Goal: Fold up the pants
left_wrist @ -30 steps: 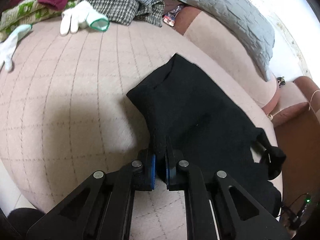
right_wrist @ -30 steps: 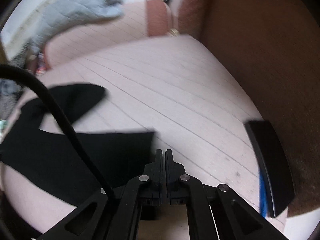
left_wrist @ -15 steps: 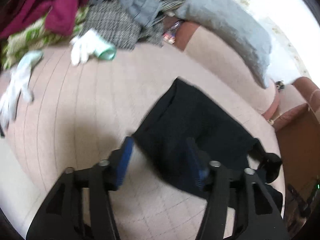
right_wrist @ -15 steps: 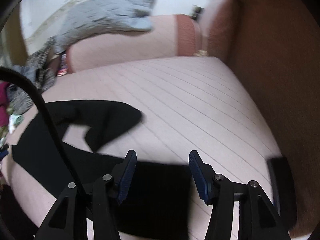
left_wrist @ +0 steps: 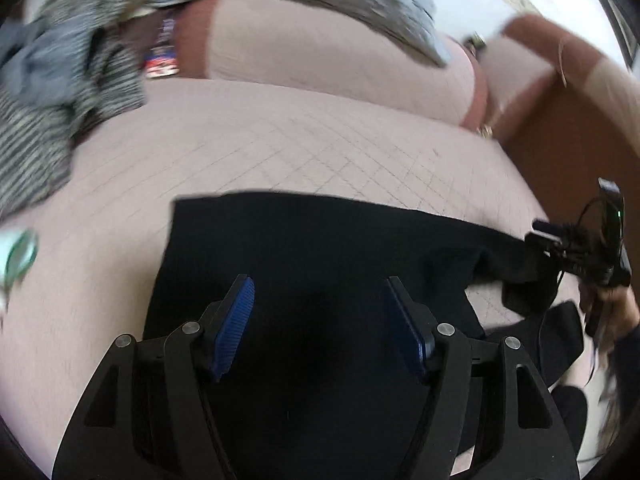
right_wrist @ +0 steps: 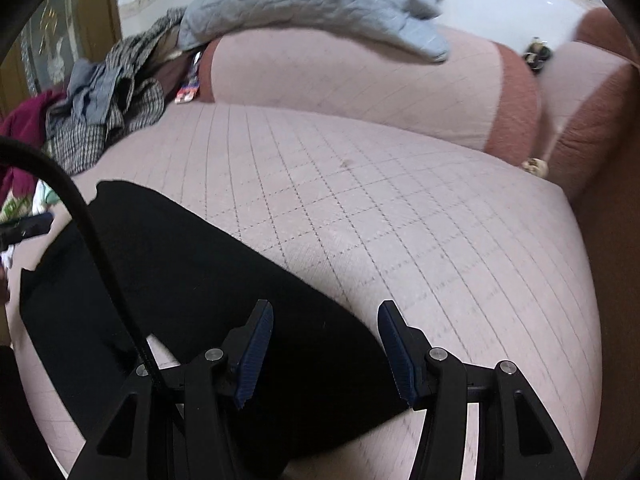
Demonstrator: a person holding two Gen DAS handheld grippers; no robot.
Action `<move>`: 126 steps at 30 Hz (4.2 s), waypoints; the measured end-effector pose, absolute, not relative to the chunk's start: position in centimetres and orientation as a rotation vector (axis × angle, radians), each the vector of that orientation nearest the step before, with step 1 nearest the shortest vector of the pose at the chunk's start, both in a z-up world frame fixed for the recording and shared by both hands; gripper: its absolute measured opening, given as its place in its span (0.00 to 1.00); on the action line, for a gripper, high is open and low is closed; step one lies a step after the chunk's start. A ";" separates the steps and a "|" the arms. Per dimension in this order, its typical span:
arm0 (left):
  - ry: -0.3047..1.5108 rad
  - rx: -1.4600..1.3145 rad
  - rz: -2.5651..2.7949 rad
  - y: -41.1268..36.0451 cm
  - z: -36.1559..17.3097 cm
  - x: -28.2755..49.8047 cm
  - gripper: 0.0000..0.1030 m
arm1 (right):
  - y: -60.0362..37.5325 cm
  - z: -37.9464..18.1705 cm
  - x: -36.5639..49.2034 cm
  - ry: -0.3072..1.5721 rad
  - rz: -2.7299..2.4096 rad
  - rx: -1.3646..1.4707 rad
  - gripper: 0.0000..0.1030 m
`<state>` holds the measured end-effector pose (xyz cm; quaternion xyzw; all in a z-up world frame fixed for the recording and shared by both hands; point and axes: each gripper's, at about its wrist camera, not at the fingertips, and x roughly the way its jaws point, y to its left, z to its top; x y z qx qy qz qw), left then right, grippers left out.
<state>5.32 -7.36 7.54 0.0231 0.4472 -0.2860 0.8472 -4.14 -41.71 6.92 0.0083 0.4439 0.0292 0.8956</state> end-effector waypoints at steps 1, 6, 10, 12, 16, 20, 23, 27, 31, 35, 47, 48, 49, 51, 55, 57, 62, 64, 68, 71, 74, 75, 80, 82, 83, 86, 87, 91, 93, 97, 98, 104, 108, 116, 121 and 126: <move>0.942 0.070 -0.612 -8.0 7.5 6.1 0.65 | -42.0 6.7 -3.5 0.931 0.067 0.008 0.51; 0.946 0.186 -0.651 -10.8 6.7 9.6 0.65 | -43.0 5.5 -2.3 0.971 0.140 0.012 0.60; 0.935 0.352 -0.701 -13.0 5.9 11.5 0.65 | -43.0 4.8 -2.0 0.992 0.169 -0.023 0.61; 0.946 0.400 -0.745 -13.5 5.5 12.1 0.65 | -43.0 4.6 -1.8 0.999 0.190 -0.031 0.61; 0.969 0.511 -0.781 -14.8 4.3 13.2 0.65 | -43.0 4.2 -1.4 1.005 0.238 -0.063 0.62; 0.996 0.603 -0.793 -15.7 3.0 14.3 0.65 | -42.3 3.4 -0.6 1.026 0.292 -0.109 0.63; 1.000 0.649 -0.815 -16.4 2.1 14.8 0.69 | -41.4 2.6 0.0 1.051 0.315 -0.147 0.63; 0.961 0.691 -0.816 -16.9 1.7 15.2 0.81 | -40.7 2.2 0.2 1.048 0.330 -0.158 0.63; 1.024 0.635 -0.809 -16.6 1.2 16.1 0.81 | -39.9 2.3 -0.4 1.030 0.363 -0.181 0.30; 0.993 0.588 -0.860 -16.4 1.8 15.1 0.37 | -37.6 3.1 -0.7 0.987 0.287 -0.352 0.04; 0.762 0.379 -0.705 -10.7 8.6 7.5 0.05 | -32.9 14.5 -8.1 0.599 0.139 -0.620 0.03; 0.737 0.346 -0.695 -9.1 9.4 5.5 0.05 | -31.9 15.2 -10.0 0.565 0.148 -0.662 0.03; 0.729 0.326 -0.687 -8.1 9.9 4.2 0.05 | -31.0 15.4 -11.2 0.548 0.153 -0.687 0.03; 0.721 0.273 -0.679 -5.9 10.2 1.2 0.05 | -29.9 15.3 -14.4 0.538 0.181 -0.729 0.03; 0.801 0.152 -0.682 -2.6 8.4 -4.0 0.05 | -29.1 12.3 -19.4 0.626 0.259 -0.718 0.03; 0.853 0.111 -0.668 -2.4 6.7 -5.8 0.05 | -28.4 9.7 -21.0 0.702 0.293 -0.693 0.03; 0.931 -0.121 -0.646 -0.2 4.9 -7.4 0.05 | -27.8 5.1 -21.8 0.864 0.350 -0.611 0.03; 0.939 -0.230 -0.647 1.1 5.3 -7.5 0.09 | -27.8 4.2 -21.6 0.908 0.339 -0.596 0.04; 0.875 -0.271 -0.565 2.9 6.6 -7.7 0.56 | -28.1 4.5 -21.8 0.905 0.333 -0.530 0.20; 0.842 -0.319 -0.511 3.8 7.2 -6.9 0.60 | -27.8 6.5 -21.5 0.819 0.329 -0.375 0.45; 0.860 -0.299 -0.410 3.8 6.9 -4.9 0.60 | -25.9 7.4 -20.7 0.740 0.351 -0.291 0.45; 0.858 -0.285 -0.377 3.9 6.7 -4.4 0.60 | -24.8 7.5 -20.2 0.732 0.366 -0.260 0.45; 0.827 -0.278 -0.284 5.3 5.9 -2.2 0.60 | -20.4 6.6 -16.5 0.714 0.415 -0.211 0.45; 0.840 -0.293 -0.278 5.7 5.4 -0.9 0.60 | -18.7 5.9 -15.4 0.713 0.425 -0.212 0.45; 0.845 -0.297 -0.287 5.7 5.1 -0.5 0.60 | -18.2 5.7 -15.0 0.715 0.433 -0.203 0.45; 0.855 -0.289 -0.328 5.4 4.8 0.3 0.60 | -17.1 4.8 -13.8 0.725 0.430 -0.204 0.45; 0.858 -0.278 -0.336 5.1 4.7 0.5 0.60 | -16.8 4.4 -13.5 0.733 0.431 -0.209 0.45; 0.874 -0.255 -0.344 4.2 4.4 1.2 0.60 | -16.2 3.5 -12.4 0.735 0.414 -0.221 0.45; 0.875 -0.274 -0.370 4.1 4.3 1.3 0.59 | -16.3 3.3 -12.0 0.744 0.417 -0.190 0.36; 0.837 -0.246 -0.396 3.6 5.1 0.7 0.34 | -16.7 3.7 -11.6 0.739 0.420 -0.131 0.14; 0.830 -0.222 -0.390 3.4 5.4 0.5 0.27 | -16.8 4.0 -11.6 0.733 0.420 -0.121 0.10; 0.790 -0.221 -0.394 4.2 7.5 -0.9 0.14 | -17.9 6.7 -13.0 0.689 0.455 -0.069 0.05; 0.786 -0.209 -0.390 5.2 8.3 -2.5 0.14 | -18.0 8.0 -14.5 0.681 0.497 -0.055 0.05; 0.902 -0.176 -0.271 5.8 4.1 -2.1 0.14 | -15.4 4.1 -14.4 0.794 0.508 -0.036 0.05; 0.858 -0.091 -0.198 5.4 5.6 -2.9 0.14 | -15.9 4.2 -14.7 0.835 0.514 0.001 0.14; 0.811 -0.091 -0.163 5.6 7.6 -4.3 0.14 | -20.6 6.8 -16.6 0.794 0.466 0.087 0.18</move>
